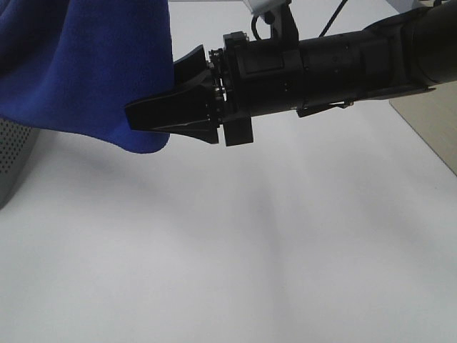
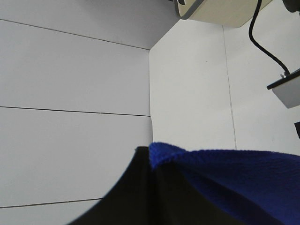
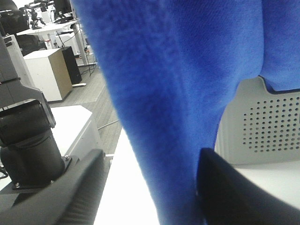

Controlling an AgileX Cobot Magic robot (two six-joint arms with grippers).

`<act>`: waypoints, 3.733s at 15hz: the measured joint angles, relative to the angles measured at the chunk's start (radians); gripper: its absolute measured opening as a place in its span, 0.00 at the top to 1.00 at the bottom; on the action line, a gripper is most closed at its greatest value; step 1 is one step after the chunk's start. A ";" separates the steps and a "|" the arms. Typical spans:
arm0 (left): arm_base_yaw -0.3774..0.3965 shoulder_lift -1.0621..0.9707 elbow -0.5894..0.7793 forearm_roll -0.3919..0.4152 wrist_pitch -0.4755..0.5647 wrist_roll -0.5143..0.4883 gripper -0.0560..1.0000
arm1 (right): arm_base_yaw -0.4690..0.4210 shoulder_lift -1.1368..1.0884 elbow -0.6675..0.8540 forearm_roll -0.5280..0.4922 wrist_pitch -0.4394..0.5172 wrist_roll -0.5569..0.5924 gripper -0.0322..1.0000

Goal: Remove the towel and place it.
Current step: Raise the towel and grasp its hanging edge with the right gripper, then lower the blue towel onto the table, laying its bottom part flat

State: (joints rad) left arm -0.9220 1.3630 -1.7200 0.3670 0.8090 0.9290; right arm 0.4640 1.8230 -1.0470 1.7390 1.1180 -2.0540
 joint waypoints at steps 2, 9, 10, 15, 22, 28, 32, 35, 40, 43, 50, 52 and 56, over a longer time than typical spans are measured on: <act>0.000 0.010 0.000 0.000 -0.001 0.000 0.95 | 0.000 0.002 0.000 0.000 0.006 0.003 0.54; 0.000 0.023 0.000 0.002 -0.001 -0.031 0.95 | 0.000 0.002 -0.001 -0.008 -0.008 0.086 0.95; 0.000 0.023 0.000 0.002 -0.001 -0.037 0.95 | 0.000 0.000 -0.001 -0.008 -0.011 0.120 0.95; 0.000 0.023 0.000 0.049 -0.001 -0.225 0.95 | 0.000 -0.129 -0.001 -0.144 -0.267 0.515 0.95; 0.000 0.098 0.000 0.291 -0.080 -0.657 0.95 | 0.000 -0.360 -0.093 -0.783 -0.519 1.132 0.95; 0.128 0.174 0.000 0.414 -0.279 -1.080 0.95 | 0.000 -0.372 -0.393 -1.657 -0.368 1.819 0.95; 0.191 0.182 0.000 0.416 -0.452 -1.098 0.95 | 0.000 -0.360 -0.570 -1.826 -0.375 1.862 0.95; 0.272 0.190 0.000 0.430 -0.592 -1.110 0.95 | 0.000 -0.325 -0.622 -1.968 -0.488 1.862 0.95; 0.377 0.217 0.000 0.438 -0.770 -1.112 0.95 | 0.000 -0.300 -0.624 -2.120 -0.774 1.881 0.95; 0.434 0.234 0.000 0.439 -0.819 -1.112 0.95 | 0.000 -0.268 -0.626 -2.192 -0.898 1.891 0.95; 0.559 0.305 0.000 0.440 -0.973 -1.112 0.95 | -0.060 -0.157 -0.626 -2.198 -1.088 2.001 0.95; 0.611 0.384 -0.060 0.440 -1.025 -1.112 0.95 | -0.078 -0.085 -0.644 -2.191 -1.237 2.014 0.95; 0.628 0.561 -0.277 0.441 -1.056 -1.066 0.95 | -0.109 0.093 -0.866 -2.163 -1.306 2.015 0.95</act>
State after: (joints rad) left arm -0.2940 1.9240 -1.9970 0.8080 -0.2470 -0.1370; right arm 0.3550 1.9160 -1.9130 -0.4240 -0.1880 -0.0390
